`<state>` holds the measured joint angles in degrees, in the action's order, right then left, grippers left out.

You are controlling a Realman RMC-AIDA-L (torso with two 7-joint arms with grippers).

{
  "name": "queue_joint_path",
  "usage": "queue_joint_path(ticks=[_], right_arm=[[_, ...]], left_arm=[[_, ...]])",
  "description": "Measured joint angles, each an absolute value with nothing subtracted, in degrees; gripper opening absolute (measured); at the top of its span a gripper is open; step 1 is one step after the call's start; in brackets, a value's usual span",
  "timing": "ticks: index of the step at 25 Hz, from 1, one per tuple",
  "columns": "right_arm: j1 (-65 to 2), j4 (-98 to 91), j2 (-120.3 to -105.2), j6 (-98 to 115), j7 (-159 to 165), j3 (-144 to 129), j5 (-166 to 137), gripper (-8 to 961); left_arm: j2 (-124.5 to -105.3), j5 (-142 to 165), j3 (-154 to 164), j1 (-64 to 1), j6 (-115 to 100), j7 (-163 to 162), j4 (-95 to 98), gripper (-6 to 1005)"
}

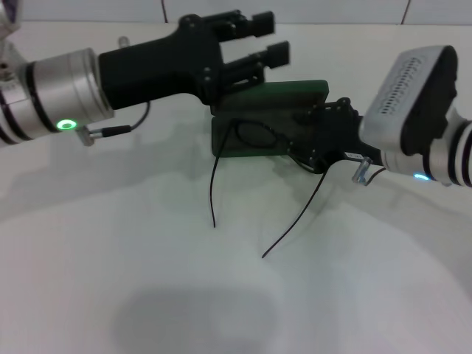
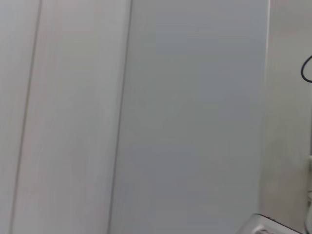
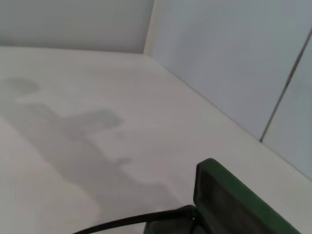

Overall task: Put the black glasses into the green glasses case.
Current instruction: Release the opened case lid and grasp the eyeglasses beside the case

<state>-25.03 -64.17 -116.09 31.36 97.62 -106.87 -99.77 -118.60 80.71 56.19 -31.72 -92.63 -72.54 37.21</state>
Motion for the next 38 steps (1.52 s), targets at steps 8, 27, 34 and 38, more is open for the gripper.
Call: queue_joint_path(ticks=[8,27,34,38], right_arm=[[-23.1,-61.0,-116.20,33.7,81.3,-105.6,-80.6,400],[-23.6,-50.1,-116.18,34.4,63.7,-105.5,-60.8,398],[-25.2,-46.3,-116.18,36.1,63.3,-105.4,-60.6,398],[-26.8,-44.7,-116.18,36.8,62.5,-105.3,-59.8,397]], left_arm=[[-118.79,80.7,53.4,-29.9,-92.5,-67.2,37.1,515],[-119.54,79.3,50.7,-36.0,-86.7,-68.1,33.0,516],[-119.66,79.3,50.8,-37.5,-86.5,-68.2,31.7,516],[-119.76,79.2,50.8,-38.4,-86.2,-68.0,30.8,516]])
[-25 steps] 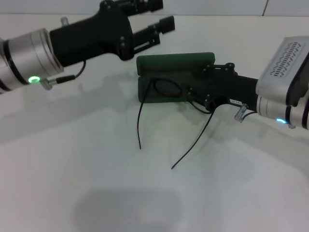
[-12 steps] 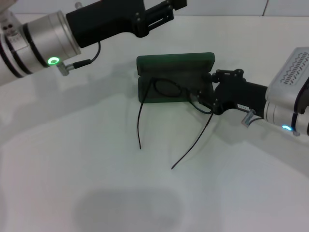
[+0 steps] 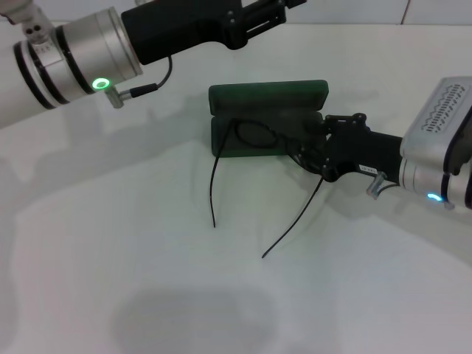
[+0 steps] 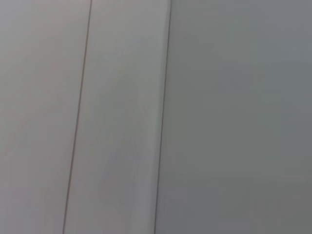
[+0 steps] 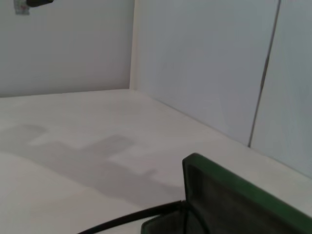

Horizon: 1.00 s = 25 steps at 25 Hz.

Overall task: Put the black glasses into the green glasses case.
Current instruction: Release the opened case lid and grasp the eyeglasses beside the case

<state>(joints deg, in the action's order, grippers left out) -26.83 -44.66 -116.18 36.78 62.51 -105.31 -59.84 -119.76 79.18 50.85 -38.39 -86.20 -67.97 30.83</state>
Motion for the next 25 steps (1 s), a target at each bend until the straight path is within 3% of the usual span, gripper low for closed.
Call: queue_joint_path(ticks=[12,25], right_arm=[[-34.8,-37.2,-116.18,36.7,61.9,-105.9,-58.3,396],[-37.0,-35.5,-116.19,36.3,63.1,-108.5,-58.3,395]], left_arm=[[-119.80,78.7,50.9,-38.8,-86.0,-67.8,30.2,516],[-119.79,78.6,50.9,-38.8,-85.9,-67.1,30.2,517]])
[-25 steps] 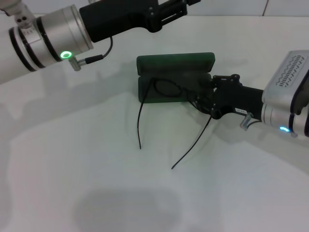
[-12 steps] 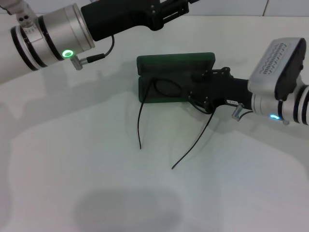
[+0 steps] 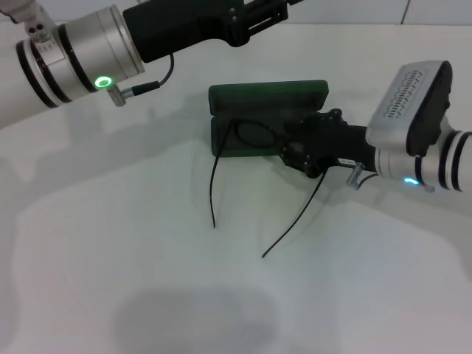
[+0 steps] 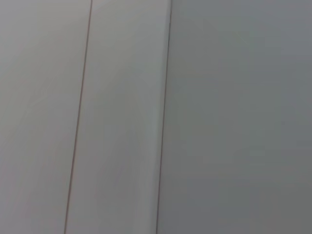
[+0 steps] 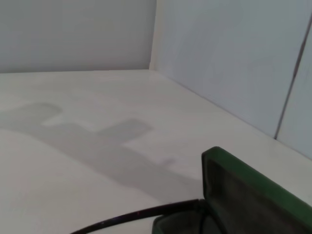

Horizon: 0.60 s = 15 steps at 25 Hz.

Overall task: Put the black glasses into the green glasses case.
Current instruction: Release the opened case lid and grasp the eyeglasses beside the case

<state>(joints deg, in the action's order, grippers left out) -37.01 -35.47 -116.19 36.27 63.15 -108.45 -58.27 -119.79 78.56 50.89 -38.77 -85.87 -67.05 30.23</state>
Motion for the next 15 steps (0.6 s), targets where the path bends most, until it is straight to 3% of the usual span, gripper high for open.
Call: queue_joint_path(ticks=[15], right_arm=[[-39.2,-33.4,-116.19,36.2,65.4,-109.2,-58.3,363]], left_arm=[[-119.80,78.6,50.9,-38.5,-86.3,-66.7,30.6,517]])
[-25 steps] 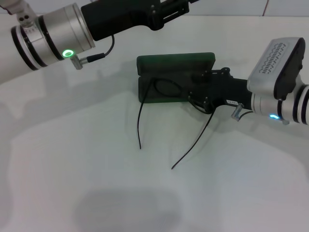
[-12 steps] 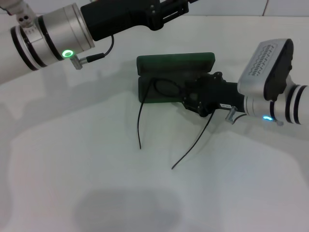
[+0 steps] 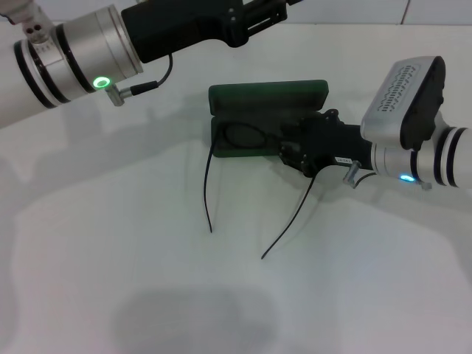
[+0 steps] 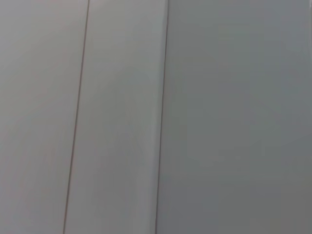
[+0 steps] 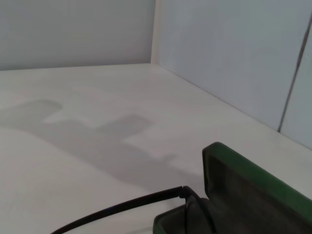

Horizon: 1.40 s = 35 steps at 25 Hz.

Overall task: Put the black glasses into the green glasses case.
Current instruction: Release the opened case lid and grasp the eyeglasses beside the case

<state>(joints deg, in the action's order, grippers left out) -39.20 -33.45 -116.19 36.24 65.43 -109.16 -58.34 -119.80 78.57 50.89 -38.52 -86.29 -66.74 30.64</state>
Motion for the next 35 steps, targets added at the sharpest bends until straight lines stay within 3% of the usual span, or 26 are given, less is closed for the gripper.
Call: queue_joint_path(ticks=[27,35], right_arm=[[-44.0,-32.8,-115.90,35.7,74.4,-111.2,-63.4,289],[-44.3,-35.4,-114.79,37.7,81.2,-110.7,-70.3,286]], left_arm=[[-119.53,78.6,50.5,-38.5,-86.3,-65.6,31.1,518],[-119.53,78.6,50.5,-37.9,-86.3,-65.5,31.5,518]])
